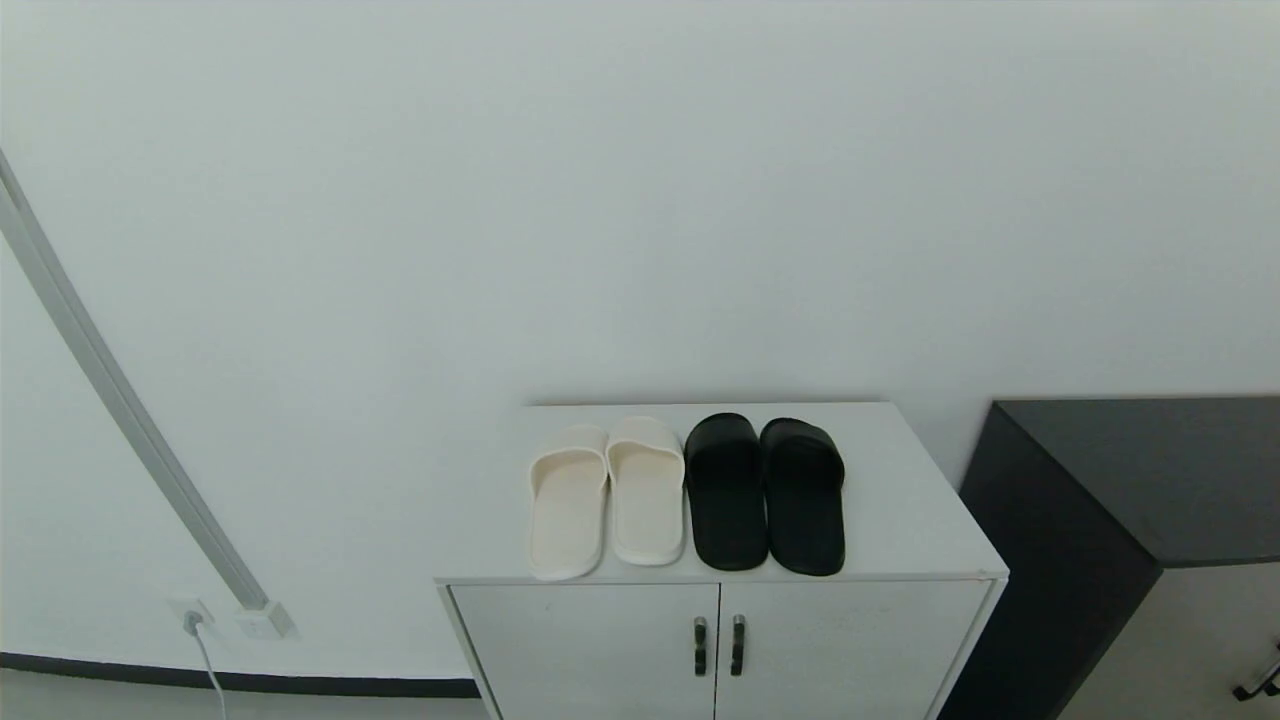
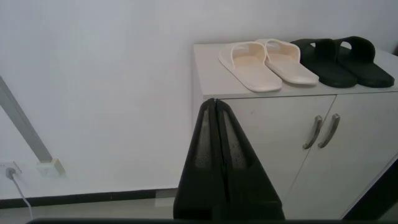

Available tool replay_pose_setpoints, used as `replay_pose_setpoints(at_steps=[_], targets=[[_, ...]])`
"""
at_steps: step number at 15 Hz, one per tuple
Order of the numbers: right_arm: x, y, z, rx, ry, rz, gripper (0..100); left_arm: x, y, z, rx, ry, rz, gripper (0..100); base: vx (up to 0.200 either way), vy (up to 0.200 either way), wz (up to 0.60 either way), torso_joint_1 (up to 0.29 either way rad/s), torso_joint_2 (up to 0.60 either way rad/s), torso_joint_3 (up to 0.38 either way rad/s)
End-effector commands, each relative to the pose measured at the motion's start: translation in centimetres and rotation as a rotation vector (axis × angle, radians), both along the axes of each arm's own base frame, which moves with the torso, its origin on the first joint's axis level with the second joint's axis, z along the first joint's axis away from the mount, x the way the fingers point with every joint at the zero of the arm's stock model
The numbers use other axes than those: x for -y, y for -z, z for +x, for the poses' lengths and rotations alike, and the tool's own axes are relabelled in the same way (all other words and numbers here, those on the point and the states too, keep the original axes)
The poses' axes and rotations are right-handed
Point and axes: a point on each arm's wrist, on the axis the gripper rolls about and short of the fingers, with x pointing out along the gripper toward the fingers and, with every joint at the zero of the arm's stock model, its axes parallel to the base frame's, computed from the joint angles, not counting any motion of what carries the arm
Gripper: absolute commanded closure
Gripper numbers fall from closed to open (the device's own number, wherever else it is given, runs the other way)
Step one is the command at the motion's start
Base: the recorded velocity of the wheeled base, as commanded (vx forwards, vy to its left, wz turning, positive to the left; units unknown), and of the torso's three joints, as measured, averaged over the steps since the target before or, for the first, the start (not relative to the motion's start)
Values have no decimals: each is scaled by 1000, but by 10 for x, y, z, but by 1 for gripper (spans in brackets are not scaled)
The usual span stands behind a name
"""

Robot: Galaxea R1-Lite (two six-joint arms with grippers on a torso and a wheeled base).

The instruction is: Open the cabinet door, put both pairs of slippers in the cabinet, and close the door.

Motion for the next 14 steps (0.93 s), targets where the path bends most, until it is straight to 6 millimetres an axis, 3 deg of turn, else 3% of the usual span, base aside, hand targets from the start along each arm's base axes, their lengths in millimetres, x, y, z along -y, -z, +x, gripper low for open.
replay_pose_setpoints(at_steps=[1,7,8,9,10,14], targets=[[0,0,0,-1,0,-1,0,0,0,0,-2,0,0,100,0,0,0,0,0,0],[0,0,0,0,-6,-21,0,0,0,0,-1,-3,-6,100,0,0,0,0,0,0],[0,-18,-3,47,-10,15,0,0,0,0,-1,-3,-5,100,0,0,0,0,0,0],[0,-66,-8,105,-36,130,0,0,0,0,-1,-3,-5,100,0,0,0,0,0,0],[1,-96,-2,71,-47,186,0,0,0,0,-1,-3,-5,100,0,0,0,0,0,0],[-4,-87,53,-285,-133,108,0,0,0,0,-3,-3,-6,100,0,0,0,0,0,0]])
